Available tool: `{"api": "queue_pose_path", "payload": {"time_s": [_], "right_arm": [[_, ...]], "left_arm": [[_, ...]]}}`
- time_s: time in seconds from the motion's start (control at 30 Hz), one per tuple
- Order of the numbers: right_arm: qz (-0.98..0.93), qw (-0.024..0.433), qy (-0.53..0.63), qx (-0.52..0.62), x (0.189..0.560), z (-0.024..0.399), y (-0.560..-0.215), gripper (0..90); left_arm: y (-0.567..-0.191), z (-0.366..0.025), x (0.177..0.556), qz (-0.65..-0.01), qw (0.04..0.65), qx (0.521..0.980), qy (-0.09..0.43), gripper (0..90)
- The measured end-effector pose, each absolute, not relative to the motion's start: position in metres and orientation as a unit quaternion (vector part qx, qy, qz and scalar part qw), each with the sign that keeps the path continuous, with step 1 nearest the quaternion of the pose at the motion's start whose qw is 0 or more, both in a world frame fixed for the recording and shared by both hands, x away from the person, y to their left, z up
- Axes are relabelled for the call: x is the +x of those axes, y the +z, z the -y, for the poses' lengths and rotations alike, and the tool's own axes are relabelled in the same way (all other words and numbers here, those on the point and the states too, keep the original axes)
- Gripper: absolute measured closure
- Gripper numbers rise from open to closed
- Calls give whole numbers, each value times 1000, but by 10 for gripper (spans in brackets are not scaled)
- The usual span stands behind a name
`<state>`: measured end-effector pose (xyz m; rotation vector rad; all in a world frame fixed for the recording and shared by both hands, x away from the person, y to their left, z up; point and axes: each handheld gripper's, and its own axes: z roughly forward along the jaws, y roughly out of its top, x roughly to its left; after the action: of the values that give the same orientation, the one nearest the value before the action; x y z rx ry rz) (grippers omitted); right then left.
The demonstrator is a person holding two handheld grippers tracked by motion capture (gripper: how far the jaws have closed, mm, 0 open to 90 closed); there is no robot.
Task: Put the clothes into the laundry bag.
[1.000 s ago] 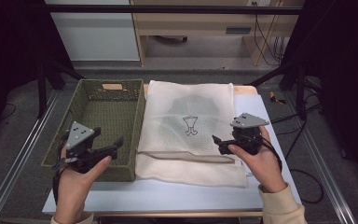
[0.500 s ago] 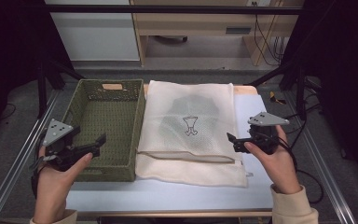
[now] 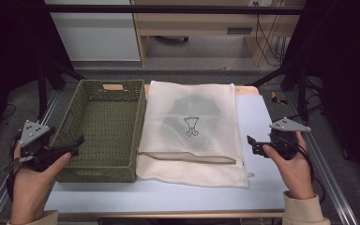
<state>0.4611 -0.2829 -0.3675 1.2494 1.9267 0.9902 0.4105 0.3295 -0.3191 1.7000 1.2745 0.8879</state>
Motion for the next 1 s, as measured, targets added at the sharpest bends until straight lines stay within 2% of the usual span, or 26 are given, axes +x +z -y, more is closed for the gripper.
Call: {"api": "queue_pose_path", "payload": {"time_s": [0.27,0.73,1.0], "right_arm": [[-719,302,362,510,458,299,-393,67],[-739,285,339,508,451,296,-429,65],[-760,290,313,490,444,296,-445,52]], "left_arm": [[-334,-350,414,-520,394,674,346,54],[-353,-377,413,-551,386,654,346,51],[-362,-382,416,-550,374,664,344,58]]}}
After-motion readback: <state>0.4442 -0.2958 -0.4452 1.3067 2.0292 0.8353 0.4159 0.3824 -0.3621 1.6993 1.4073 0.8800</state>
